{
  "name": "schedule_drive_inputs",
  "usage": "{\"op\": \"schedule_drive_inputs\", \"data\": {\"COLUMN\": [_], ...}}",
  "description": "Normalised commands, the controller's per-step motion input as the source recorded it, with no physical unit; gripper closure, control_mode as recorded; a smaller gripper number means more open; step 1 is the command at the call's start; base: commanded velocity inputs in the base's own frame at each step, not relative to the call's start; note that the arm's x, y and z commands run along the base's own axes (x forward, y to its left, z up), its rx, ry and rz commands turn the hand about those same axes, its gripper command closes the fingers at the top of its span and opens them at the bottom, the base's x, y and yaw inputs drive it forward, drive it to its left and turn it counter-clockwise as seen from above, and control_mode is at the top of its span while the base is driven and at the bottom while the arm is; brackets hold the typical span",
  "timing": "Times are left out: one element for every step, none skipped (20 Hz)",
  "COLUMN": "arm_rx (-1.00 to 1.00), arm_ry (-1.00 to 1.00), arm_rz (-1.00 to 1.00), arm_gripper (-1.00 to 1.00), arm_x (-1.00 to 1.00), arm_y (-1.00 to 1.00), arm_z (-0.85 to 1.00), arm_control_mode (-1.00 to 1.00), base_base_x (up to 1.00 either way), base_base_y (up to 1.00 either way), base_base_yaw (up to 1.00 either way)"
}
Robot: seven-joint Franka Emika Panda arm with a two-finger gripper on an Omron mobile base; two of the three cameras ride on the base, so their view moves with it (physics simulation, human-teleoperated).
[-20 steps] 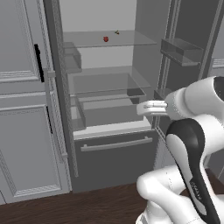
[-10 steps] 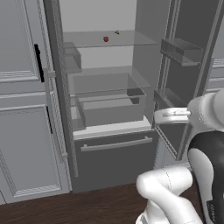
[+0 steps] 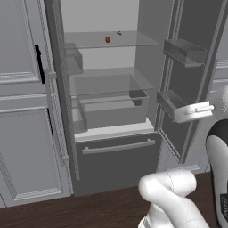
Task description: Take the strawberry from the fridge and place it on top of the pancake, located on the dining counter.
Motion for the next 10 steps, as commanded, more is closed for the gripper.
{"op": "schedule_drive_inputs", "data": {"arm_rx": [0.00, 0.00, 0.00, 0.00, 0.00, 0.00, 0.00, 0.00, 0.00, 0.00], "arm_ry": [-0.10, -0.14, -0.15, -0.18, -0.15, -0.15, -0.13, -0.10, -0.04, 0.00], "arm_rz": [0.00, 0.00, 0.00, 0.00, 0.00, 0.00, 0.00, -0.01, -0.05, -0.07], "arm_gripper": [-1.00, -1.00, -1.00, -1.00, -1.00, -1.00, -1.00, -1.00, -1.00, -1.00], "arm_x": [-0.13, -0.22, -0.28, -0.36, -0.35, -0.40, -0.27, -0.16, -0.20, -0.16], "arm_y": [-0.11, -0.03, 0.00, 0.00, 0.00, 0.00, 0.03, 0.14, 0.19, 0.00], "arm_z": [-0.03, -0.10, -0.17, -0.32, -0.44, -0.37, -0.28, -0.13, -0.10, -0.09], "arm_control_mode": [-1.00, -1.00, -1.00, -1.00, -1.00, -1.00, -1.00, -1.00, -1.00, -1.00], "base_base_x": [0.00, 0.00, 0.00, 0.00, 0.00, 0.00, 0.00, 0.00, 0.00, 0.00], "base_base_y": [0.00, 0.00, 0.00, 0.00, 0.00, 0.00, 0.00, 0.00, 0.00, 0.00], "base_base_yaw": [0.00, 0.00, 0.00, 0.00, 0.00, 0.00, 0.00, 0.00, 0.00, 0.00]}}
